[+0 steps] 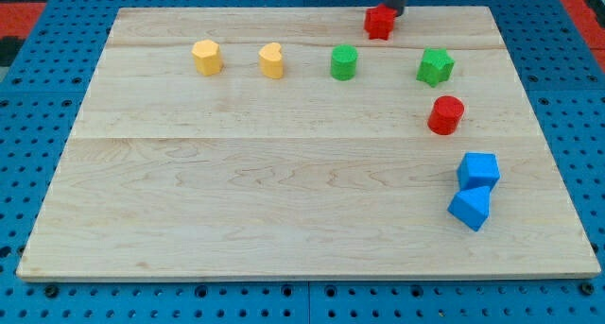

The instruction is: Place the red star at the left of the red circle

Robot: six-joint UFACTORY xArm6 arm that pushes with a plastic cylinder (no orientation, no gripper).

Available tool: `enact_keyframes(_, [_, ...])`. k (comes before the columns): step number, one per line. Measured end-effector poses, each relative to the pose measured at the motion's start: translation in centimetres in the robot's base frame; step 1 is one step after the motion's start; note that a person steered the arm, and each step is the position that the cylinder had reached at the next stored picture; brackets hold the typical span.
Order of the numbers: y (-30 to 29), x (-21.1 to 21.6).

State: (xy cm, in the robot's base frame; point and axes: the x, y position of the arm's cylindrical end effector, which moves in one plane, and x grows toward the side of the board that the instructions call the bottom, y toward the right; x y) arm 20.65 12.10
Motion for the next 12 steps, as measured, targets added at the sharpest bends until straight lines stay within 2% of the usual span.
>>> enact_keyframes(1, [-1.4, 2.8])
enact_keyframes(3, [-6.0, 1.3])
enact_keyframes(4, [-9.5, 1.9])
enact_keyframes(5, [-9.5, 3.4])
enact_keyframes(6, [-3.7, 3.8])
enact_keyframes(7, [-2.9, 6.8])
enact_keyframes(9, [-1.6, 6.1])
enact_keyframes(11, [-1.6, 14.2])
enact_keyframes(12, [-2.2, 17.0])
